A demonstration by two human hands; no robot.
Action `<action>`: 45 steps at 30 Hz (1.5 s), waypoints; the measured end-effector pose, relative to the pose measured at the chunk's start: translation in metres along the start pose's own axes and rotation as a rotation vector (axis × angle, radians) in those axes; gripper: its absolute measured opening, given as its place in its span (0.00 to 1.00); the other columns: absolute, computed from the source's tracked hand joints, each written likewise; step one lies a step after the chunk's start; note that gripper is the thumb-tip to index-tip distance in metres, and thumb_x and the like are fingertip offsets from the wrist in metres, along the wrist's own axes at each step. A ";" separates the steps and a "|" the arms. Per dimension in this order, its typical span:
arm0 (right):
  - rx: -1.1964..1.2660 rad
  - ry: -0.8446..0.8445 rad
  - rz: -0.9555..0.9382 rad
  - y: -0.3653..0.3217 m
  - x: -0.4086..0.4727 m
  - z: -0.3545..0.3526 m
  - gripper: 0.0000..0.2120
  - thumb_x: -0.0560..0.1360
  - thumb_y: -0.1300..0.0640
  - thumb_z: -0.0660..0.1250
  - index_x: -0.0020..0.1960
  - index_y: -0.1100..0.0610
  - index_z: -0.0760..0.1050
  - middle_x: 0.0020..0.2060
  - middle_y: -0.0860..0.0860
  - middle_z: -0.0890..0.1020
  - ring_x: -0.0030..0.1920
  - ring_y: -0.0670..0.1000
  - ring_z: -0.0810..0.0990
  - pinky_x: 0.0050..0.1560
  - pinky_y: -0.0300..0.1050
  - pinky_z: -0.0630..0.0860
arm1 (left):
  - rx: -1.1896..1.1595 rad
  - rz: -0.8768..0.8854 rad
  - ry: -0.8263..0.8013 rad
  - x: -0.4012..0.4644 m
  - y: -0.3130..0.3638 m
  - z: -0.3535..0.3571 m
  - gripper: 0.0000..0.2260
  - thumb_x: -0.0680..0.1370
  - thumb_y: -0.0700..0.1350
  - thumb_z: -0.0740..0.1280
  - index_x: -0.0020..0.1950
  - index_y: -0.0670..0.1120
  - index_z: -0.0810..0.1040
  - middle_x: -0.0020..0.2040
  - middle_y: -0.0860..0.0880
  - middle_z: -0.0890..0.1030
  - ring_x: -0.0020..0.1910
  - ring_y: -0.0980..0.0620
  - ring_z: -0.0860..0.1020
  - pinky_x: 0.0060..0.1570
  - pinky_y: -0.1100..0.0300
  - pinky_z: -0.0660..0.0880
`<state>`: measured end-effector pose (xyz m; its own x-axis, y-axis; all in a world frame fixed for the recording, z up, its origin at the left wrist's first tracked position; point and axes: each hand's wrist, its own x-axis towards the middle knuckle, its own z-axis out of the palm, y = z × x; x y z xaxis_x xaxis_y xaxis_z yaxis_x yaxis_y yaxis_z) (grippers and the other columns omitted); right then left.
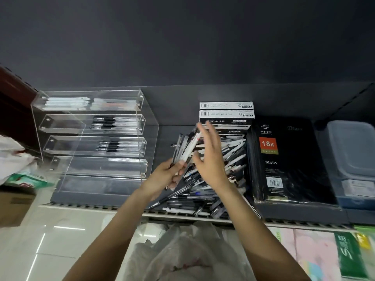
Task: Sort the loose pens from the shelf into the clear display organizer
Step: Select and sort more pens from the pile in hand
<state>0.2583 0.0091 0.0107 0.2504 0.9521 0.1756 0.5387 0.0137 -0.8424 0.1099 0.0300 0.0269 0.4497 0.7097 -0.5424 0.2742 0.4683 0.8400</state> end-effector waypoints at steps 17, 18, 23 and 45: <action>0.673 -0.451 0.445 -0.033 0.005 -0.009 0.14 0.80 0.50 0.60 0.57 0.59 0.77 0.48 0.51 0.85 0.47 0.48 0.83 0.35 0.35 0.76 | -0.049 0.019 -0.082 -0.033 0.009 0.013 0.08 0.80 0.45 0.61 0.53 0.46 0.79 0.43 0.48 0.85 0.38 0.51 0.83 0.36 0.63 0.77; 0.665 -0.462 0.436 -0.033 0.005 -0.009 0.14 0.80 0.51 0.60 0.56 0.60 0.77 0.48 0.51 0.85 0.47 0.48 0.84 0.38 0.35 0.77 | -0.067 0.011 -0.099 -0.034 0.010 0.012 0.08 0.80 0.45 0.61 0.55 0.47 0.78 0.43 0.47 0.85 0.39 0.50 0.84 0.37 0.62 0.78; 0.604 -0.558 0.410 -0.035 0.008 -0.005 0.15 0.80 0.53 0.59 0.58 0.60 0.78 0.50 0.51 0.84 0.55 0.45 0.81 0.53 0.33 0.74 | -0.247 -0.042 -0.171 -0.042 0.012 0.007 0.10 0.80 0.44 0.59 0.60 0.46 0.74 0.50 0.42 0.84 0.45 0.44 0.84 0.43 0.55 0.81; 0.224 -0.518 0.297 -0.138 0.032 0.091 0.10 0.76 0.56 0.67 0.43 0.64 0.78 0.26 0.53 0.75 0.25 0.48 0.72 0.27 0.36 0.70 | -0.390 -0.062 -0.418 -0.060 -0.006 -0.175 0.14 0.77 0.43 0.61 0.61 0.43 0.76 0.56 0.41 0.82 0.54 0.44 0.81 0.50 0.53 0.80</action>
<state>0.1190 0.0656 0.0867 -0.0886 0.9486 -0.3037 0.3111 -0.2633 -0.9132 -0.0674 0.0768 0.0511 0.7624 0.4433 -0.4714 0.0129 0.7180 0.6960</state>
